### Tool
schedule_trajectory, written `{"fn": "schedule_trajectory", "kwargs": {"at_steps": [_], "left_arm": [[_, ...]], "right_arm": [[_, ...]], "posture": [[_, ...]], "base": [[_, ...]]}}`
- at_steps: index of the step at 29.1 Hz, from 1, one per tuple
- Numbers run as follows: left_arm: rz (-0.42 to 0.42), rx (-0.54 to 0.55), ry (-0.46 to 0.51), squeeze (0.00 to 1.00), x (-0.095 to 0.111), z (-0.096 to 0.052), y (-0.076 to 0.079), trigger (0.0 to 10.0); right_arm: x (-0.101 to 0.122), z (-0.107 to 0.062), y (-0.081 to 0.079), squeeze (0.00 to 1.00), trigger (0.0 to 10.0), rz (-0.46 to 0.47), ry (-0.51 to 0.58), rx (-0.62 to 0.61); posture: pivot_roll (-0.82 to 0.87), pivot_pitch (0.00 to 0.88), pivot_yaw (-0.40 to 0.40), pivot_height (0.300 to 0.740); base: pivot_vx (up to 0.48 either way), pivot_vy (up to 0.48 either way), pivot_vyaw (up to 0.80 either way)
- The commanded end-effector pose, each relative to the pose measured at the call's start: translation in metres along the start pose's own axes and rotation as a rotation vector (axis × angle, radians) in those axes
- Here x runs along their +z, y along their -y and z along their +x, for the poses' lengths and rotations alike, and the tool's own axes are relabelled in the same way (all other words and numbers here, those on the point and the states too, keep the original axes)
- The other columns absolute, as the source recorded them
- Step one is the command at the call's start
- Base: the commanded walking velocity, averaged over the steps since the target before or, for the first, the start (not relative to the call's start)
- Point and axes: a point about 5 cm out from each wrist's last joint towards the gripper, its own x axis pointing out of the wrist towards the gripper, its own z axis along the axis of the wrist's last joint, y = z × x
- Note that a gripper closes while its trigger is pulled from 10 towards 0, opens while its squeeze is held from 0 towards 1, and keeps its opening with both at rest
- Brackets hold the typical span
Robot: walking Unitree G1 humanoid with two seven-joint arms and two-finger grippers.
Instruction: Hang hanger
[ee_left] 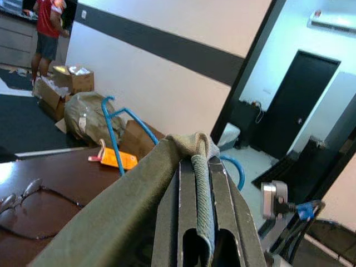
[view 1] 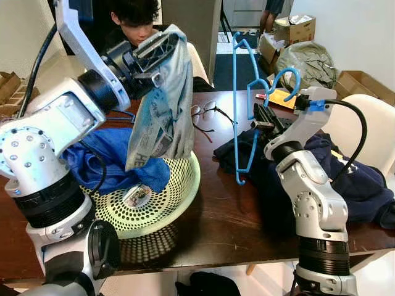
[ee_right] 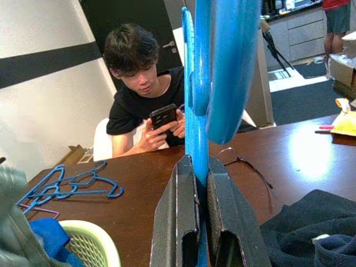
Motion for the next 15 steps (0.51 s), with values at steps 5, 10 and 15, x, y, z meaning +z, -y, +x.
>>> {"fn": "schedule_trajectory", "kwargs": {"at_steps": [5,10,15], "left_arm": [[0.036,0.018,-0.004,0.00,-0.0025,0.0000,0.0021,10.0],[0.040,0.033,-0.007,0.00,-0.0043,-0.0004,0.0005,10.0],[0.039,0.050,-0.007,0.00,-0.0066,-0.0010,-0.0022,10.0]], "right_arm": [[0.0017,-0.0009,-0.0059,0.00,10.0,0.020,0.015,0.072],[0.0018,-0.0013,-0.0089,0.00,10.0,0.022,0.013,0.091],[0.0003,-0.0018,-0.0108,0.00,10.0,0.026,0.009,0.099]], "posture": [[0.11,0.067,0.020,0.735],[0.10,0.067,0.019,0.735],[0.10,0.067,0.019,0.735]], "base": [[-0.289,0.000,0.00],[-0.338,0.000,0.00],[-0.192,0.000,0.00]]}}
